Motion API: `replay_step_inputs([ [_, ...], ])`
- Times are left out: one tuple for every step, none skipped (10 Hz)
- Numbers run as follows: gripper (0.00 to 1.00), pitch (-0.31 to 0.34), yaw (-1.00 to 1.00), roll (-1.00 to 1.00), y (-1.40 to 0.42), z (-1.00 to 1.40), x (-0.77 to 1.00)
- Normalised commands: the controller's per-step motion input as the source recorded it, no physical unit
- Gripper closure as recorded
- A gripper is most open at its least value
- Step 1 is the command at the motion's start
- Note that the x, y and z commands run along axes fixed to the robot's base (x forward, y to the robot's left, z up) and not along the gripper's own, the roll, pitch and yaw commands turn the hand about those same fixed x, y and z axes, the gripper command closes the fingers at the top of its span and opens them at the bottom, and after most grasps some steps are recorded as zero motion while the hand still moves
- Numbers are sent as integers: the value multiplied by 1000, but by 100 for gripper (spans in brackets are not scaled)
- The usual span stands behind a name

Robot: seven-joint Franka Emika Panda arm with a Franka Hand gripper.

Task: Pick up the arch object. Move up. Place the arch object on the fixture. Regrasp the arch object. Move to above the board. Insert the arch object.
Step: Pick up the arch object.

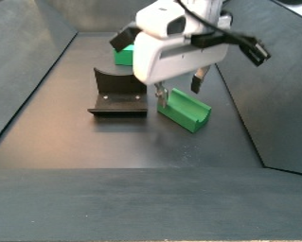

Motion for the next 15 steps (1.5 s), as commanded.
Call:
replay_step_inputs([
  [0, -76, 217, -96, -31, -406, 26],
  [0, -71, 177, -96, -26, -397, 23],
  [0, 0, 26, -46, 0, -214, 34],
  [0, 0, 0, -14, 0, -154, 51],
  [0, 0, 0, -24, 0, -217, 80],
  [0, -1, 0, -43, -6, -300, 77],
  [0, 0, 0, -31, 0, -300, 86],
  [0, 0, 0, -16, 0, -29, 29],
  [0, 0, 0, 0, 0, 0, 0],
  [100, 0, 0, 0, 0, 0, 0],
  [100, 0, 0, 0, 0, 0, 0],
  [100, 0, 0, 0, 0, 0, 0],
  [100, 0, 0, 0, 0, 0, 0],
  [100, 0, 0, 0, 0, 0, 0],
  [100, 0, 0, 0, 0, 0, 0],
])
